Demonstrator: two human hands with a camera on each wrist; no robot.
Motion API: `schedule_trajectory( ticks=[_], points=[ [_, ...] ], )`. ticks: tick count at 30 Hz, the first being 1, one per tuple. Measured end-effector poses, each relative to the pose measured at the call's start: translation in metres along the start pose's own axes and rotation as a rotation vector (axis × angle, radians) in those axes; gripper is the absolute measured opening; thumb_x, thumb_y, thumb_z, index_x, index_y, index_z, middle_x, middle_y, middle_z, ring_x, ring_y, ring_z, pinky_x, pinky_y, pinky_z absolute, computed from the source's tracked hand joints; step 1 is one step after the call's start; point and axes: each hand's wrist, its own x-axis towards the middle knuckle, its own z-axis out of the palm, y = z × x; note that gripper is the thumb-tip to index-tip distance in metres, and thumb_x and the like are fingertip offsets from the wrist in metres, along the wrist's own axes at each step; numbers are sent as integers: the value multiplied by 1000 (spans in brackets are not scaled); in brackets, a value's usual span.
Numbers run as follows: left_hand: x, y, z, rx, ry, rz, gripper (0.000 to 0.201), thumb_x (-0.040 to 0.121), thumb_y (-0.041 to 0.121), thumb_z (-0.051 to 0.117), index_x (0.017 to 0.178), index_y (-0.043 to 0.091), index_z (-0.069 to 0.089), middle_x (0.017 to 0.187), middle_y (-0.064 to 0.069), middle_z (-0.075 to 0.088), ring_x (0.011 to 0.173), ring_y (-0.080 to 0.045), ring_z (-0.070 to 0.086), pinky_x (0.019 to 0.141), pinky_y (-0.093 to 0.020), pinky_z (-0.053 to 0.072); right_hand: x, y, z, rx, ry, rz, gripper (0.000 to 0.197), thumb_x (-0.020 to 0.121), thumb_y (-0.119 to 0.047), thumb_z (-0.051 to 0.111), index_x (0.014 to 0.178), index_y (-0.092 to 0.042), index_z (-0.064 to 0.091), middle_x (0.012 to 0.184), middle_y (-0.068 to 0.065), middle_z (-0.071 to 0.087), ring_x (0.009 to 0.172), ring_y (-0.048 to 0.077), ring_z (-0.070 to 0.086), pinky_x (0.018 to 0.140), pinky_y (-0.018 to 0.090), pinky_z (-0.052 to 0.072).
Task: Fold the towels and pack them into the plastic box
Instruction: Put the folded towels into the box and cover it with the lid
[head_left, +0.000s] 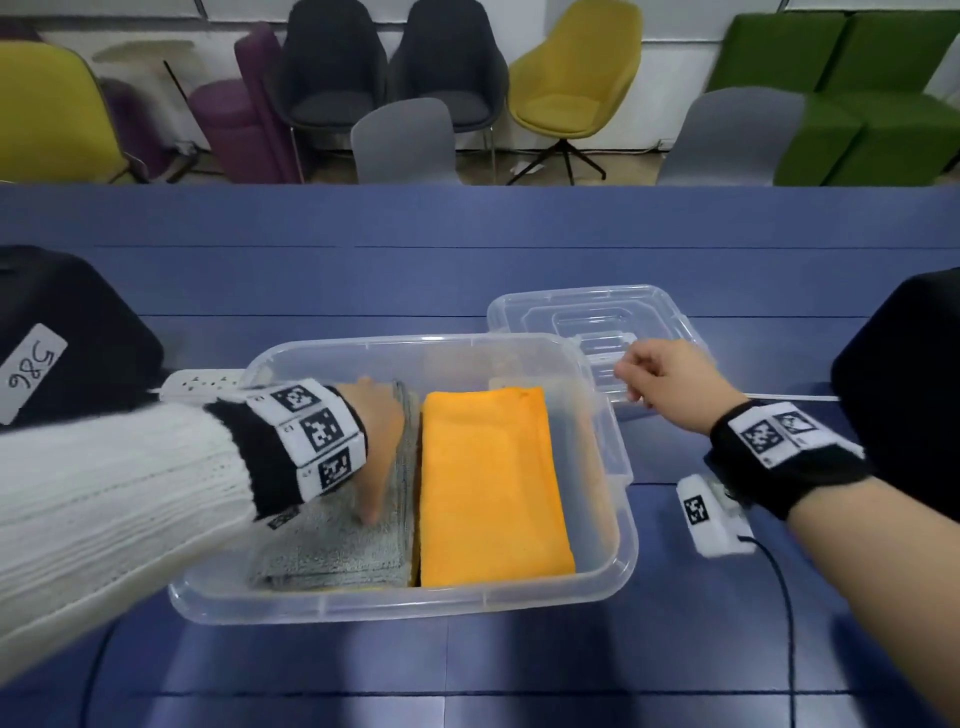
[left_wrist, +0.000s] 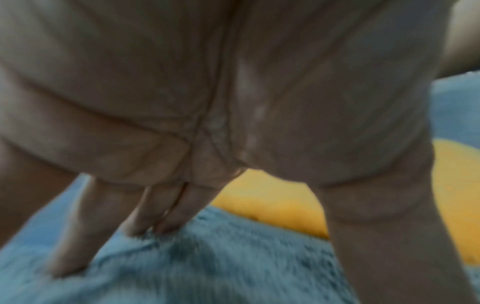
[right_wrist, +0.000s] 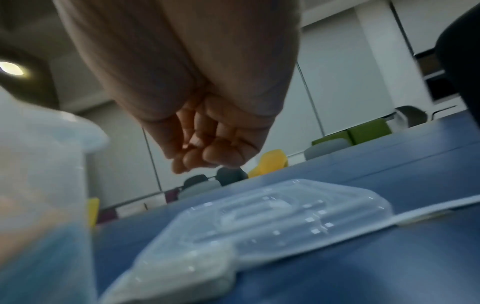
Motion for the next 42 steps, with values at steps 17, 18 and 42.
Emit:
schedule_trajectory(
  ticks=[17,18,42],
  points=[
    [-6,-27,4,-313,500,-15,46,80,37,64,120,18,51,113,-1,55,100,-21,59,80,-34,51,62,49,77,-782,-127,-53,29,95,-23,42,122,-14,48,123,10,49,116,31,47,97,43,39],
    [-10,-35,6,-333,514,-28,48,81,39,64,122,18,50,116,-1,55,103,-21,58,85,-35,50,61,49,76,-812,-131,-78,29,95,-22,41,123,-14,48,124,9,49,116,30,47,97,43,39],
    [-45,-76,63,-424,322,-189,37,93,19,46,125,1,51,106,-9,56,78,-19,54,49,-20,36,-60,-125,-34,-738,26,-458,37,90,-30,62,116,-12,43,97,5,39,90,31,52,69,33,35]
  ],
)
